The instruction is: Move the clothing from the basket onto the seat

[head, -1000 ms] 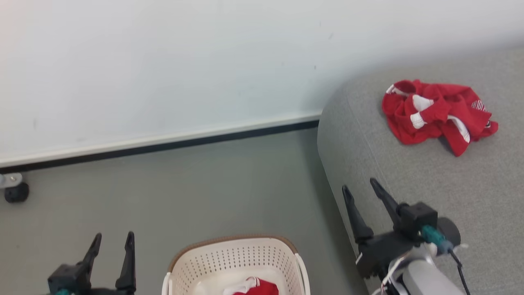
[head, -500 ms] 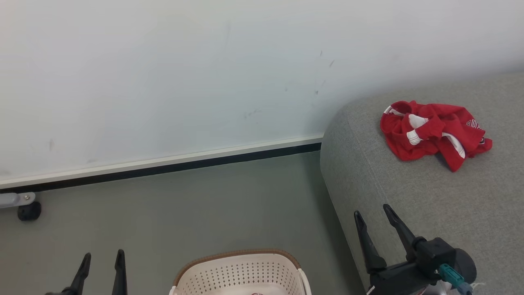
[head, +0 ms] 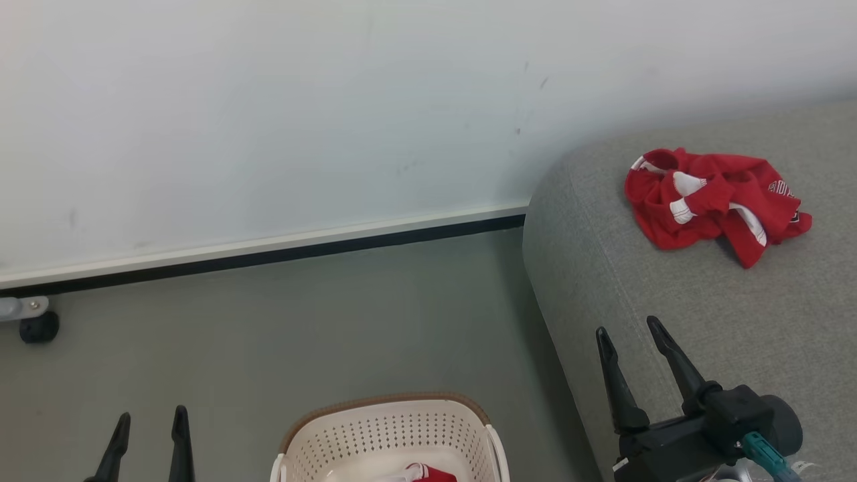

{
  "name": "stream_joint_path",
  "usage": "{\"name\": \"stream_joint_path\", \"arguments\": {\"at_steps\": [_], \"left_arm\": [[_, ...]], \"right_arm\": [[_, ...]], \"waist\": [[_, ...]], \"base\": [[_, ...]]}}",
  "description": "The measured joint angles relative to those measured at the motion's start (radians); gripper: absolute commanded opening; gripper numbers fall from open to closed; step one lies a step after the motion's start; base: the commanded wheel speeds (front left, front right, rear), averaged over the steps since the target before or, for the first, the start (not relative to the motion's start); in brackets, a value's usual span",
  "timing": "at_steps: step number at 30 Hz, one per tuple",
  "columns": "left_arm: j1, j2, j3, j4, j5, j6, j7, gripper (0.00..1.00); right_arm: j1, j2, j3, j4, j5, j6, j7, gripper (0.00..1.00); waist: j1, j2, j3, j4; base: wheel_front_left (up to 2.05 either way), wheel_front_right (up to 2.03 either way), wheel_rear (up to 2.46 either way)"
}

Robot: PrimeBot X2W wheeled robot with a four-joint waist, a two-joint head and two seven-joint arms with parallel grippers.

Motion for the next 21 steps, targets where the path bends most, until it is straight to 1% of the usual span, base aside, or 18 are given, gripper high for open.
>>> {"name": "stream_joint_path", "arguments": {"at_steps": [4, 7, 11, 14, 21], "left_arm": [[-0.001, -0.002, 0.008, -0.017, 0.003, 0.000, 0.000, 1.00], [-0.018, 0.002, -0.004, -0.023, 0.017, -0.001, 0.000, 1.00], [-0.087, 0.007, -0.040, -0.019, 0.044, -0.026, 0.000, 1.00], [-0.146, 0.007, -0.078, 0.000, 0.060, -0.042, 0.001, 1.00], [-0.254, 0.001, -0.198, 0.103, 0.124, -0.093, 0.053, 1.00]], "right_arm": [[-0.002, 0.002, -0.009, -0.024, -0.007, -0.003, 0.000, 1.00], [-0.005, 0.003, -0.021, -0.038, -0.007, -0.004, 0.000, 1.00], [-0.031, 0.011, -0.035, -0.057, -0.014, -0.004, 0.000, 1.00], [-0.063, 0.013, -0.053, -0.060, -0.016, -0.012, 0.000, 1.00], [-0.151, 0.011, -0.093, -0.080, -0.028, -0.012, 0.000, 1.00]], "waist": [[0.0000, 0.0000, 0.025, 0.001], [0.0001, 0.0001, 0.048, 0.001], [0.0001, 0.0001, 0.087, -0.002], [0.0002, 0.0001, 0.122, -0.006], [0.0002, 0.0001, 0.211, -0.025]], "base": [[0.00, 0.00, 0.00], [0.00, 0.00, 0.00], [0.00, 0.00, 0.00], [0.00, 0.00, 0.00], [0.00, 0.00, 0.00]]}}
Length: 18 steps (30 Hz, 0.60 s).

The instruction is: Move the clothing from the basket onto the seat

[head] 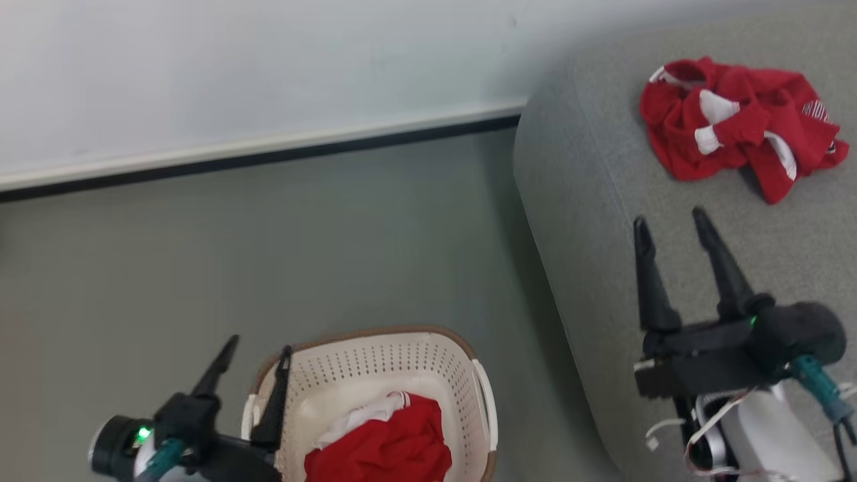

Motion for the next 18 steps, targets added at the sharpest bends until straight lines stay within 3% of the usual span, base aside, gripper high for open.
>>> {"name": "stream_joint_path", "arguments": {"at_steps": [7, 18], "left_arm": [[-0.085, -0.024, -0.130, 0.156, 0.072, -0.064, 0.075, 1.00], [-0.207, -0.069, -0.238, 0.337, 0.149, -0.102, 0.155, 1.00]], "right_arm": [[-0.128, -0.033, -0.064, -0.029, -0.021, -0.001, 0.000, 1.00], [-0.239, -0.054, -0.109, -0.092, -0.034, -0.001, 0.000, 1.00]], "waist": [[0.0001, 0.0000, 0.107, -0.033], [0.0001, 0.0000, 0.247, -0.067]], "base": [[0.00, 0.00, 0.00], [0.00, 0.00, 0.00]]}}
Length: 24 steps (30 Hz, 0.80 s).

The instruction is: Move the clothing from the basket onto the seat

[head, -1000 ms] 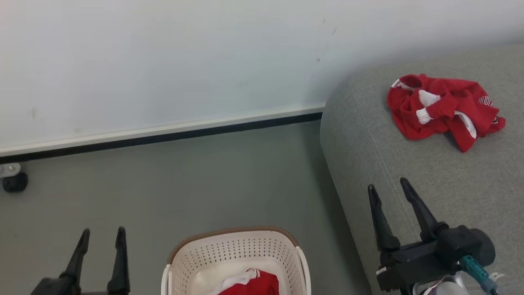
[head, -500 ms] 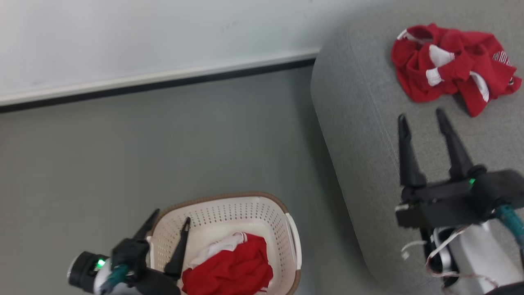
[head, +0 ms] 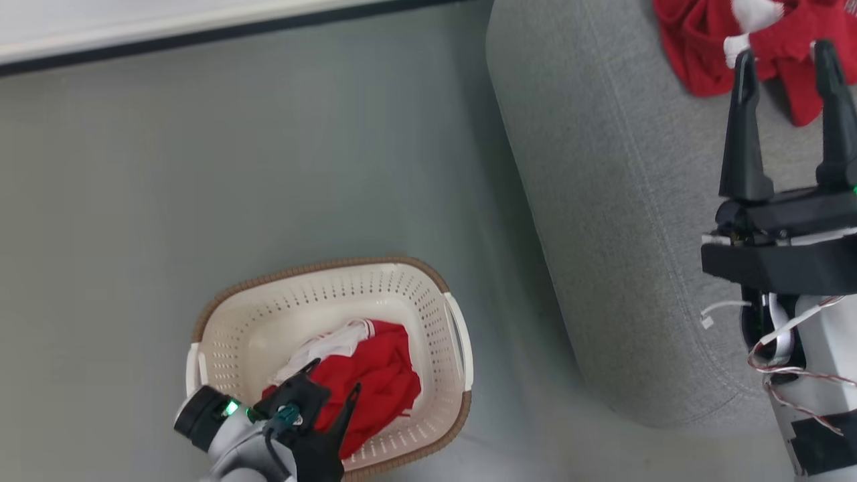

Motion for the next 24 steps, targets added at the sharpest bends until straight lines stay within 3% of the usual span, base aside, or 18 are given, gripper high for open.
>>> {"name": "stream_joint_path", "arguments": {"at_steps": [24], "left_arm": [[-0.289, 0.080, -0.043, 0.187, 0.088, -0.043, 0.077, 1.00]], "right_arm": [[-0.275, 0.041, 0.043, -0.122, -0.051, 0.000, 0.000, 1.00]], "waist": [[-0.0002, 0.0001, 0.340, -0.028]], "base": [[0.00, 0.00, 0.00]]}}
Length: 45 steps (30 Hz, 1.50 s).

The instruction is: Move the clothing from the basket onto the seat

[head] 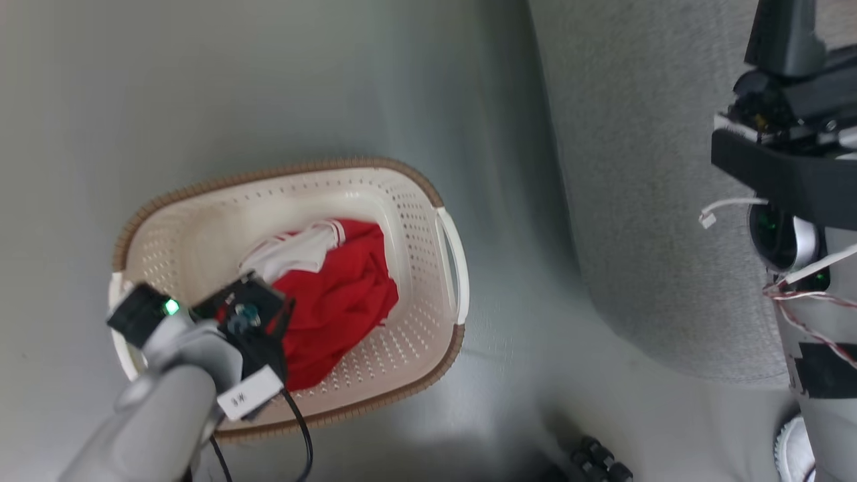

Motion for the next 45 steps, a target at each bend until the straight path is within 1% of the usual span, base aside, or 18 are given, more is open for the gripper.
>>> {"name": "stream_joint_path", "arguments": {"at_steps": [4, 6, 11, 19, 26, 29, 30, 32, 35, 37, 42, 45], "left_arm": [[-0.055, 0.009, -0.011, 0.006, 0.006, -0.001, 0.002, 1.00], [-0.074, 0.009, -0.017, 0.013, 0.009, -0.008, 0.000, 1.00], [-0.093, 0.010, -0.045, 0.038, 0.021, -0.008, -0.002, 1.00], [-0.119, 0.021, -0.081, 0.073, 0.028, -0.009, -0.001, 1.00], [-0.132, 0.040, -0.080, 0.129, 0.028, -0.009, 0.025, 1.00], [-0.142, 0.037, -0.080, 0.147, 0.028, -0.009, 0.034, 1.00], [-0.149, 0.034, -0.081, 0.153, 0.028, -0.009, 0.035, 0.75], [-0.158, 0.020, -0.081, 0.159, 0.028, -0.009, 0.035, 0.00], [-0.163, -0.008, -0.085, 0.160, 0.027, -0.009, 0.024, 0.00], [-0.167, -0.016, -0.080, 0.160, 0.022, -0.009, 0.010, 0.00], [-0.168, -0.033, -0.049, 0.160, -0.012, -0.010, -0.033, 0.00], [-0.168, -0.051, -0.027, 0.154, -0.044, -0.010, -0.075, 0.00]], "right_arm": [[-0.037, 0.011, 0.000, -0.005, -0.002, 0.000, 0.000, 1.00], [-0.055, 0.022, 0.003, 0.015, -0.002, 0.000, 0.000, 1.00], [-0.073, 0.036, 0.008, 0.052, -0.009, 0.000, 0.000, 1.00], [-0.096, 0.066, 0.023, 0.078, -0.009, 0.000, 0.000, 1.00], [-0.107, 0.094, 0.048, 0.076, -0.008, 0.002, 0.000, 1.00], [-0.114, 0.097, 0.055, 0.076, -0.009, 0.007, 0.000, 1.00], [-0.114, 0.098, 0.056, 0.077, -0.009, 0.008, 0.000, 1.00], [-0.114, 0.097, 0.054, 0.084, -0.010, 0.010, 0.000, 1.00], [-0.114, 0.097, 0.052, 0.104, -0.016, 0.010, 0.000, 1.00], [-0.114, 0.097, 0.052, 0.116, -0.017, 0.012, 0.000, 1.00], [-0.114, 0.097, 0.057, 0.149, -0.019, 0.028, 0.000, 1.00], [-0.113, 0.098, 0.065, 0.184, -0.023, 0.037, 0.000, 1.00]], "waist": [[0.0000, 0.0000, 0.056, -0.004], [0.0000, 0.0001, 0.082, -0.007], [0.0001, 0.0000, 0.128, -0.016], [-0.0003, -0.0002, 0.140, -0.039], [-0.0002, -0.0002, 0.155, -0.069], [-0.0002, -0.0002, 0.164, -0.086], [-0.0002, -0.0002, 0.167, -0.091], [-0.0002, -0.0002, 0.171, -0.100], [-0.0002, -0.0001, 0.170, -0.105], [-0.0002, -0.0002, 0.163, -0.103], [-0.0002, -0.0002, 0.138, -0.093], [-0.0002, -0.0003, 0.118, -0.083]], "base": [[0.00, 0.00, 0.00], [0.00, 0.00, 0.00], [0.00, 0.00, 0.00], [0.00, 0.00, 0.00], [0.00, 0.00, 0.00], [0.00, 0.00, 0.00], [0.00, 0.00, 0.00], [0.00, 0.00, 0.00], [0.00, 0.00, 0.00], [0.00, 0.00, 0.00], [0.00, 0.00, 0.00], [0.00, 0.00, 0.00]]}}
